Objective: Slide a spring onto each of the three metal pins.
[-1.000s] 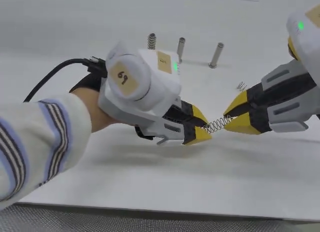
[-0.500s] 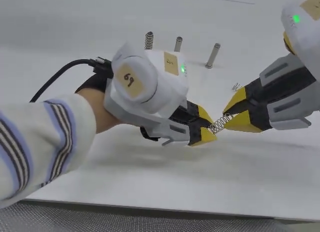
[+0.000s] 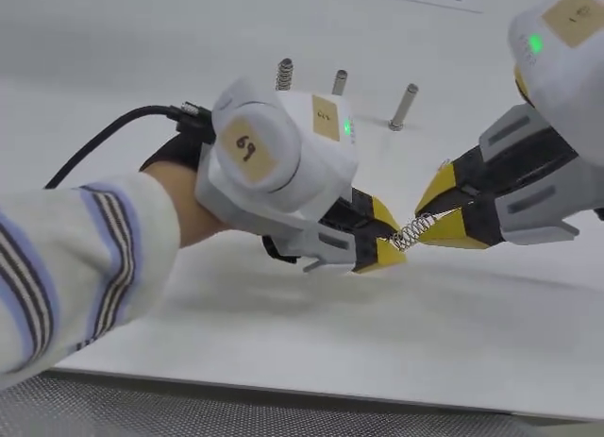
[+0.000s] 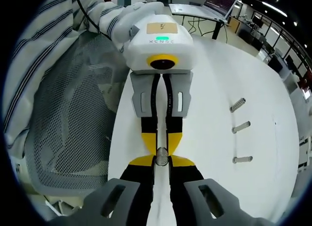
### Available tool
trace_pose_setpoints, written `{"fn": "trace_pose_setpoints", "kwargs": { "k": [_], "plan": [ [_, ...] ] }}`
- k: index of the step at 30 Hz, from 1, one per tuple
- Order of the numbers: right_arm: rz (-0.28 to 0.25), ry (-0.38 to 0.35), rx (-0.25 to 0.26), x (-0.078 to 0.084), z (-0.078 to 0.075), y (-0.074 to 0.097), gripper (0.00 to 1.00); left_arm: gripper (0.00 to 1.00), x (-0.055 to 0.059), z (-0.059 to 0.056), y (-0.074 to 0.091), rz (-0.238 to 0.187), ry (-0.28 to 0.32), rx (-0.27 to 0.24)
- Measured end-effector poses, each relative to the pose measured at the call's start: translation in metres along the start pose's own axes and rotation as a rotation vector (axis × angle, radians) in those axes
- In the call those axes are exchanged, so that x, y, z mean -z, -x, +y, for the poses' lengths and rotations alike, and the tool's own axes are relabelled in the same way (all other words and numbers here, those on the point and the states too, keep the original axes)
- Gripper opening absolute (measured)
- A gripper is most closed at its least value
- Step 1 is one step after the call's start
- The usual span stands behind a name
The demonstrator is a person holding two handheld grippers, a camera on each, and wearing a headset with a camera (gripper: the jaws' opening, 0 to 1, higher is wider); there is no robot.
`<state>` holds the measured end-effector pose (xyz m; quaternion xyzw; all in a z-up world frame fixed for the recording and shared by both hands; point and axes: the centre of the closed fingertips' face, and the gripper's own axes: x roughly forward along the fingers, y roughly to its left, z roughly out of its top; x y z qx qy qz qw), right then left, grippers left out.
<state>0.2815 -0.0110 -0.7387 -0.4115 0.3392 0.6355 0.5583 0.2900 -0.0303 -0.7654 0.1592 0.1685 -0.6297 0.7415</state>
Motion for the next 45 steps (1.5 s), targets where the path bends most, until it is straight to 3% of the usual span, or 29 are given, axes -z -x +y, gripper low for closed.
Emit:
{"fn": "trace_pose_setpoints", "kwargs": {
  "k": [6, 11, 27, 45],
  "plan": [
    [0.006, 0.004, -0.005, 0.000, -0.001, -0.003, 0.08, 0.02, 0.002, 0.002, 0.001, 0.007, -0.003, -0.009],
    [0.021, -0.009, 0.002, 0.004, -0.003, -0.008, 0.08, 0.02, -0.005, 0.004, 0.004, -0.010, -0.004, -0.018],
    [0.034, -0.002, -0.014, 0.006, -0.002, -0.017, 0.08, 0.02, -0.008, 0.006, 0.006, -0.033, 0.021, -0.029],
    [-0.019, -0.090, -0.014, -0.003, -0.010, -0.016, 0.08, 0.02, -0.007, 0.009, 0.012, -0.039, 0.035, -0.034]
  ]
}}
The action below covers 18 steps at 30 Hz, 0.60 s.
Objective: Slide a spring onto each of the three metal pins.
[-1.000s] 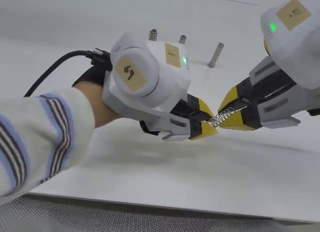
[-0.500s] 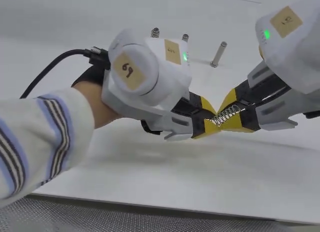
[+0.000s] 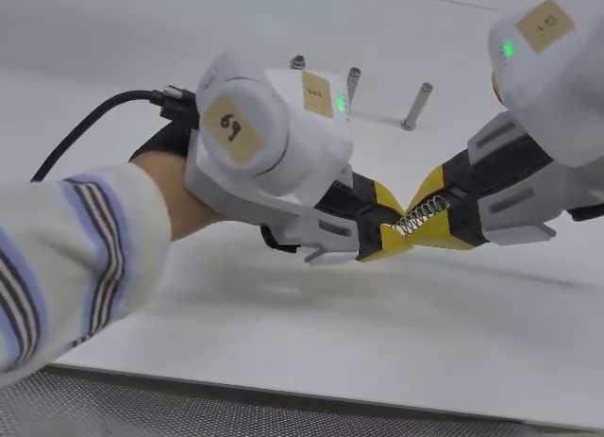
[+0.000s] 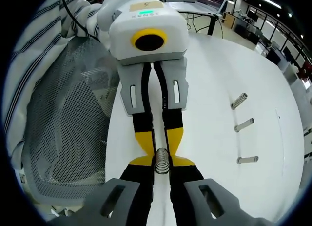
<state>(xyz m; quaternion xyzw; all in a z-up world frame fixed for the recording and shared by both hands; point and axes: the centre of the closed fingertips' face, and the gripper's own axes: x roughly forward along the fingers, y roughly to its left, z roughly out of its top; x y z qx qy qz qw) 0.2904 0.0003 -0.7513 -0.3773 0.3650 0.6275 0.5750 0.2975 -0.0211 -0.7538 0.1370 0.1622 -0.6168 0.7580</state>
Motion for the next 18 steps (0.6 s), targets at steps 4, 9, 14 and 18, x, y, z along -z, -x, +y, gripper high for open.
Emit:
{"fn": "trace_pose_setpoints", "kwargs": {
  "k": [4, 9, 14, 18],
  "plan": [
    [-0.017, -0.032, 0.006, -0.0036, -0.0011, 0.0012, 0.08, 0.02, 0.0001, 0.0024, 0.0008, -0.001, 0.001, -0.007],
    [-0.020, -0.044, 0.010, -0.0049, -0.0041, 0.0010, 0.08, 0.02, 0.0014, 0.0040, 0.0015, 0.002, 0.002, -0.008],
    [-0.024, -0.071, 0.019, -0.0078, -0.0046, 0.0005, 0.08, 0.02, 0.0032, 0.0056, 0.0028, 0.011, 0.005, -0.010],
    [-0.031, -0.139, 0.027, -0.0099, -0.0073, 0.0011, 0.08, 0.03, 0.0026, 0.0088, 0.0051, 0.005, 0.015, -0.018]
  ]
}}
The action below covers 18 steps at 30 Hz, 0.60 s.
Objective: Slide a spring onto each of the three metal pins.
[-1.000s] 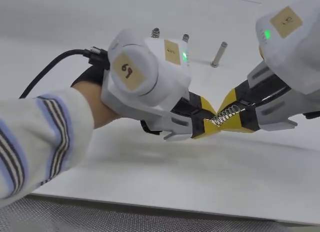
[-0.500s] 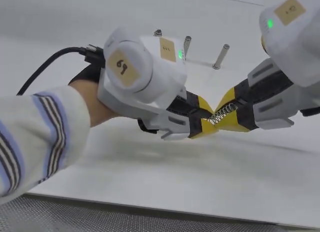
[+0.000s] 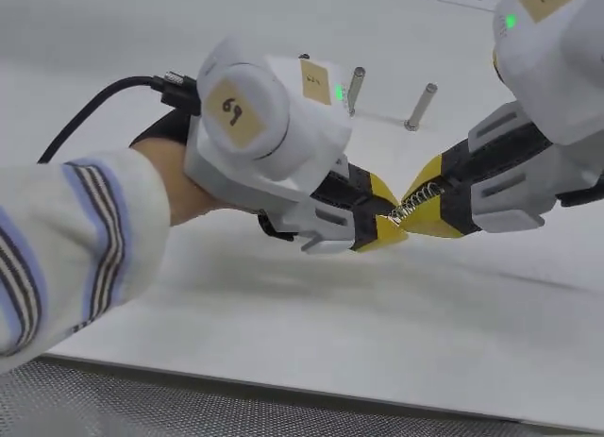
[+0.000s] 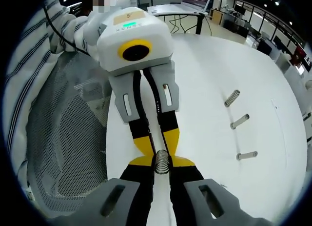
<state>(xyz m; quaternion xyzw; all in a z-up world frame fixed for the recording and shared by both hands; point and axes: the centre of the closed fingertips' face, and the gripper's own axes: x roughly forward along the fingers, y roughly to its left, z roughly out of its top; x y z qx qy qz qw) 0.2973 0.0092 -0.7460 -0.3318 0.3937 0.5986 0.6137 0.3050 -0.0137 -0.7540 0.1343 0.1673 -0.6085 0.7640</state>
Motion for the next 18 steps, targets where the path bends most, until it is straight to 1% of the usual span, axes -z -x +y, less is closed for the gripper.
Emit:
{"fn": "trace_pose_setpoints", "kwargs": {
  "k": [1, 2, 5, 6, 7, 9, 12, 13, 15, 17, 18],
  "plan": [
    [0.000, -0.024, 0.003, -0.001, -0.001, 0.001, 0.08, 0.03, 0.000, 0.002, 0.001, -0.004, 0.011, -0.002],
    [-0.001, -0.039, 0.003, -0.001, -0.003, 0.001, 0.08, 0.02, 0.000, 0.003, 0.002, -0.006, 0.010, -0.002],
    [-0.007, -0.072, 0.004, -0.003, -0.005, 0.002, 0.08, 0.03, -0.001, 0.005, 0.004, -0.014, 0.027, -0.006],
    [-0.010, -0.078, 0.003, -0.003, -0.007, 0.002, 0.08, 0.03, -0.002, 0.006, 0.006, -0.017, 0.049, -0.009],
    [-0.012, -0.077, 0.006, -0.003, -0.009, 0.003, 0.08, 0.03, -0.002, 0.008, 0.007, -0.018, 0.053, -0.012],
    [-0.018, -0.102, 0.026, -0.003, -0.015, 0.004, 0.08, 0.06, -0.001, 0.010, 0.010, -0.017, 0.050, -0.021],
    [-0.027, -0.145, 0.045, -0.001, -0.020, 0.008, 0.08, 0.12, 0.002, 0.017, 0.017, -0.010, 0.055, -0.044],
    [-0.027, -0.150, 0.048, -0.001, -0.021, 0.009, 0.08, 0.13, 0.003, 0.018, 0.018, -0.009, 0.059, -0.046],
    [-0.019, -0.166, 0.058, 0.002, -0.022, 0.011, 0.08, 0.16, 0.005, 0.023, 0.023, -0.008, 0.065, -0.066],
    [-0.017, -0.177, 0.063, 0.003, -0.025, 0.012, 0.08, 0.20, 0.007, 0.030, 0.028, -0.016, 0.086, -0.098],
    [-0.016, -0.185, 0.065, 0.004, -0.026, 0.013, 0.08, 0.22, 0.008, 0.033, 0.031, -0.022, 0.109, -0.103]
  ]
}}
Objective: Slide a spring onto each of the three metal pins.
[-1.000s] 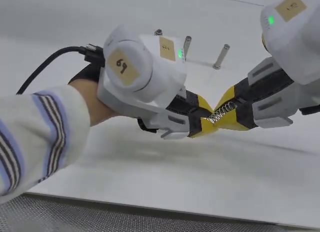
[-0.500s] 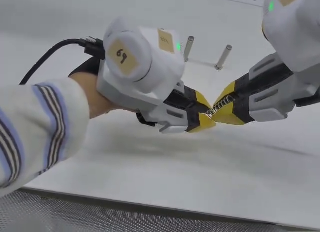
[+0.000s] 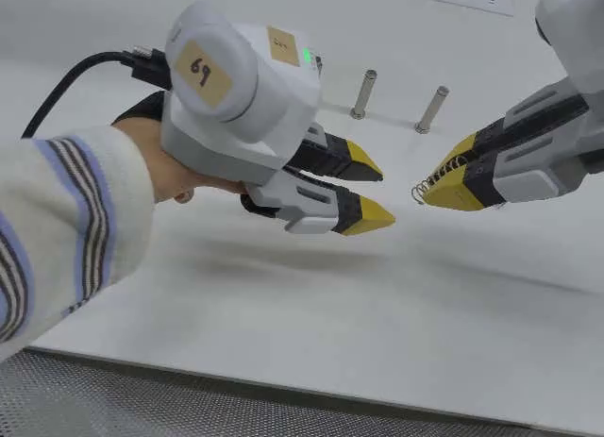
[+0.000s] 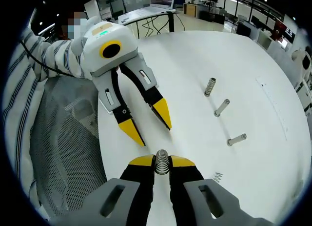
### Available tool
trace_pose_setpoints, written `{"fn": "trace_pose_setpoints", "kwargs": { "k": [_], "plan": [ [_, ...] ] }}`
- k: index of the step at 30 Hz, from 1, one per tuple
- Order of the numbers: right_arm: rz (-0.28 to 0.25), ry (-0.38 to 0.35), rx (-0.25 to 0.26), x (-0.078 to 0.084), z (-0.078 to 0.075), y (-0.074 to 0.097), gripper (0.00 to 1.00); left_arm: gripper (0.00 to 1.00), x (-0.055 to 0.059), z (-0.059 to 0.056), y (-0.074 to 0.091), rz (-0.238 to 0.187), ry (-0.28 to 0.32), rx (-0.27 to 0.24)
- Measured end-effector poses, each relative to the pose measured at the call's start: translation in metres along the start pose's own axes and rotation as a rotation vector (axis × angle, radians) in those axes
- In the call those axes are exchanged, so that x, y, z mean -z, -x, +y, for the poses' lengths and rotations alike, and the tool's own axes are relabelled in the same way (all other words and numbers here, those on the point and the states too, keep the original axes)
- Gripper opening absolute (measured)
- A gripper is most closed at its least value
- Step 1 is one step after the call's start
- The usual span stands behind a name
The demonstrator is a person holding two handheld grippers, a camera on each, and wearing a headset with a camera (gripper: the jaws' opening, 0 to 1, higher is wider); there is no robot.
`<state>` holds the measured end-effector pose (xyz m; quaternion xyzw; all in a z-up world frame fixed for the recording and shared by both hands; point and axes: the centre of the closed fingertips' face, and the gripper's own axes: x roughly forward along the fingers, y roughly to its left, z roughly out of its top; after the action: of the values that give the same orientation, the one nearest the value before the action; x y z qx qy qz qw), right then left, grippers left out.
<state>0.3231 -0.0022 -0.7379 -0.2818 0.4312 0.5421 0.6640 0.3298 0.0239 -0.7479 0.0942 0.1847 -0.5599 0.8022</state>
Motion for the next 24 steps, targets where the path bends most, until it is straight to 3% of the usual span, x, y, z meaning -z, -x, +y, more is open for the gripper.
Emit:
{"fn": "trace_pose_setpoints", "kwargs": {
  "k": [1, 4, 12, 16, 21, 24],
  "plan": [
    [0.000, -0.004, -0.003, 0.000, 0.000, 0.000, 0.08, 0.22, 0.002, 0.001, 0.002, 0.006, 0.006, 0.003],
    [-0.007, -0.026, -0.019, 0.000, 0.001, 0.002, 0.08, 0.26, 0.013, 0.017, 0.009, 0.036, 0.021, -0.055],
    [0.017, -0.024, -0.004, 0.008, -0.006, 0.006, 0.08, 0.42, 0.013, 0.036, 0.022, 0.007, 0.078, -0.138],
    [0.023, -0.037, 0.016, 0.011, -0.016, 0.012, 0.08, 0.53, 0.012, 0.043, 0.027, -0.004, 0.098, -0.173],
    [0.027, -0.052, 0.028, 0.011, -0.025, 0.018, 0.08, 0.66, 0.010, 0.046, 0.029, -0.025, 0.113, -0.179],
    [0.034, -0.058, 0.023, 0.010, -0.028, 0.022, 0.08, 0.81, 0.010, 0.049, 0.029, -0.031, 0.121, -0.185]
  ]
}}
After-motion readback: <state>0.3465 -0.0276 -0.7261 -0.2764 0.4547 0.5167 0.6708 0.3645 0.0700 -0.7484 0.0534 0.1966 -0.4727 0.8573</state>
